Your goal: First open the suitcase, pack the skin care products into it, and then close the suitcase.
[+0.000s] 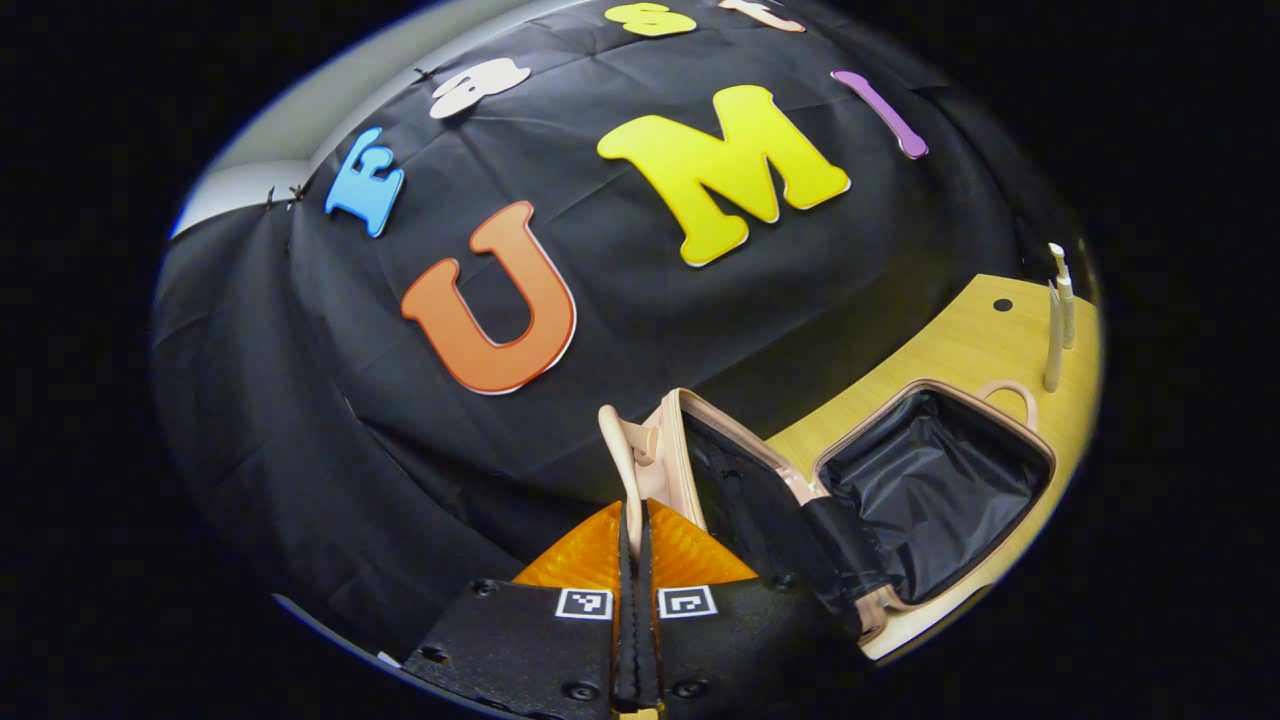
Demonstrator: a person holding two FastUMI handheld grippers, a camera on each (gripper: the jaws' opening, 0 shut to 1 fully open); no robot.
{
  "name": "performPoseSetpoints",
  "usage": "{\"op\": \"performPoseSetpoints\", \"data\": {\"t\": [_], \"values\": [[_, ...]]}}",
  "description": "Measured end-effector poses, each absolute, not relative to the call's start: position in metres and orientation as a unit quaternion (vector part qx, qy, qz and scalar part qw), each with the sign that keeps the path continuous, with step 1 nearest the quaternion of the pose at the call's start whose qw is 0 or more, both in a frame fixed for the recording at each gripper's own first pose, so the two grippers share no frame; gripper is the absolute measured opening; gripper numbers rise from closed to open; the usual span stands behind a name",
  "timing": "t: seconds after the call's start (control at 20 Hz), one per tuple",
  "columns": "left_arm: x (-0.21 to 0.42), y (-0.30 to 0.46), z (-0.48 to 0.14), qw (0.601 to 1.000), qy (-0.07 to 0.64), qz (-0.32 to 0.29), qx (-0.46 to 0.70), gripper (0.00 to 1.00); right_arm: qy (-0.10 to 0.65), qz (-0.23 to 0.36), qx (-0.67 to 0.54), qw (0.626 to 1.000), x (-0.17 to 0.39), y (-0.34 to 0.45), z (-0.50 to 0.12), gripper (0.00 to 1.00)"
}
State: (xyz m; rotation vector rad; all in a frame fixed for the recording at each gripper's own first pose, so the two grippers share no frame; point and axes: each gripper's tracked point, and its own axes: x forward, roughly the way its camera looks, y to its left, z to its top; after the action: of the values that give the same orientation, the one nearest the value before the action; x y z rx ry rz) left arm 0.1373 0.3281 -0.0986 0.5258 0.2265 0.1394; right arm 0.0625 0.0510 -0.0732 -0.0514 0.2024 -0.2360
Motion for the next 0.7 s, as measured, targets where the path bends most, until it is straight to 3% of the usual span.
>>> {"op": "performPoseSetpoints", "data": {"t": [0.2, 0.7], "values": [[0.141, 0.386, -0.15, 0.96, 0.173, 0.082, 0.204, 0.03, 0.111, -0.115, -0.054, 0.986, 0.052, 0.069, -0.08, 0.79], [0.16, 0.439, -0.277, 0.964, 0.255, 0.026, 0.078, 0.03, 0.134, -0.085, -0.093, 0.983, 0.035, 0.115, -0.09, 0.79]]}}
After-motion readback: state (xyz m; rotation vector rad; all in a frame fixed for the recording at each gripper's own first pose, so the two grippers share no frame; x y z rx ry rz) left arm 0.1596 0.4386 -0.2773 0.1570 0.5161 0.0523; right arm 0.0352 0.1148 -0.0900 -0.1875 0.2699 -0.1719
